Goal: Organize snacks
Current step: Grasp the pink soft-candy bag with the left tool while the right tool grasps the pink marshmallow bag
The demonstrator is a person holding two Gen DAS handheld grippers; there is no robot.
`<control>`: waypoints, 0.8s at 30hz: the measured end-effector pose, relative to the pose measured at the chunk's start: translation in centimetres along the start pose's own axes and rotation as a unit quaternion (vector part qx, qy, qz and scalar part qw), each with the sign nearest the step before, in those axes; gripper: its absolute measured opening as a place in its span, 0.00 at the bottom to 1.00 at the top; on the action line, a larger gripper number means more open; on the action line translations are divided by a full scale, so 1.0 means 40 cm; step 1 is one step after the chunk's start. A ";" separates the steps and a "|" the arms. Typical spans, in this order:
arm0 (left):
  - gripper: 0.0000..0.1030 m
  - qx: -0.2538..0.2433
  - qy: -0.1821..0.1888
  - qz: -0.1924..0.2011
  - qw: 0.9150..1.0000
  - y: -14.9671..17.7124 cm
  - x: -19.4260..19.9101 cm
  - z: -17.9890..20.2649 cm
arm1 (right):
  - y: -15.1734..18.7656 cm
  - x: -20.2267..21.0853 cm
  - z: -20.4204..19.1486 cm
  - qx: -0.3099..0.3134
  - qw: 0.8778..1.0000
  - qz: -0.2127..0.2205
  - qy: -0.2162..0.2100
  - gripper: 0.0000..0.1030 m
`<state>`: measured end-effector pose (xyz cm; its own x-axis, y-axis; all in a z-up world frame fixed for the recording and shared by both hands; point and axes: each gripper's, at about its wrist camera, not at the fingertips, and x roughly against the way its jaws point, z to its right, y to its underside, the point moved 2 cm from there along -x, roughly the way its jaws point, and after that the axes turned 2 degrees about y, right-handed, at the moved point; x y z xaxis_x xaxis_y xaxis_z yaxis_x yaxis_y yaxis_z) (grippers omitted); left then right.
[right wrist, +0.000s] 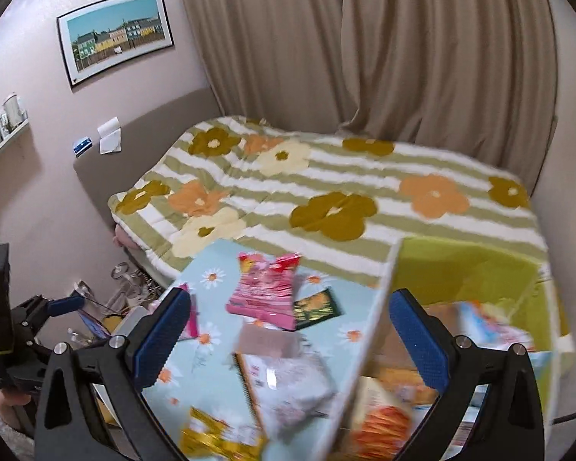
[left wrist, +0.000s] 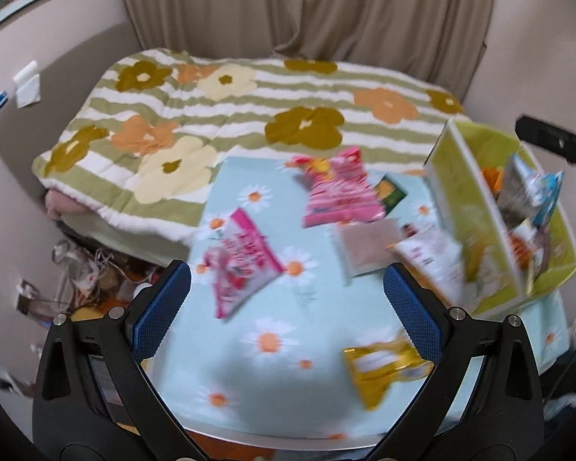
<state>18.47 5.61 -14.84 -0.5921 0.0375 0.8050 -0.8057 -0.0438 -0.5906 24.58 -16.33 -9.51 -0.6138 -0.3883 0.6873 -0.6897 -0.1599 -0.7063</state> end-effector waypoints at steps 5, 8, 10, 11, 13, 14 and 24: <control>0.97 -0.075 0.014 -0.039 0.996 -0.004 -0.101 -0.094 | -0.003 -0.140 -0.058 -0.023 0.999 -0.040 0.003 1.00; 0.97 -0.124 0.025 -0.061 0.990 -0.001 -0.167 -0.120 | 0.004 -0.204 -0.073 -0.031 0.998 -0.060 0.016 1.00; 0.97 -0.158 0.031 -0.080 0.984 0.006 -0.223 -0.129 | 0.010 -0.251 -0.078 -0.039 0.996 -0.076 0.026 1.00; 0.97 -0.169 0.035 -0.087 0.981 0.013 -0.245 -0.130 | 0.012 -0.272 -0.077 -0.042 0.995 -0.082 0.030 1.00; 0.97 -0.195 0.043 -0.103 0.975 0.020 -0.295 -0.134 | 0.021 -0.321 -0.073 -0.048 0.993 -0.100 0.042 1.00; 0.97 -0.205 0.047 -0.110 0.971 0.023 -0.316 -0.134 | 0.023 -0.336 -0.070 -0.049 0.992 -0.105 0.046 1.00; 0.97 -0.283 0.064 -0.155 0.944 0.046 -0.457 -0.106 | 0.050 -0.468 -0.056 -0.055 0.984 -0.156 0.064 1.00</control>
<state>27.75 9.07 -30.91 -0.2945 0.0837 0.9520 -0.7968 0.5286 -0.2929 33.84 -7.36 -23.43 -0.4035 -0.2167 0.8889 -0.8858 -0.1508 -0.4389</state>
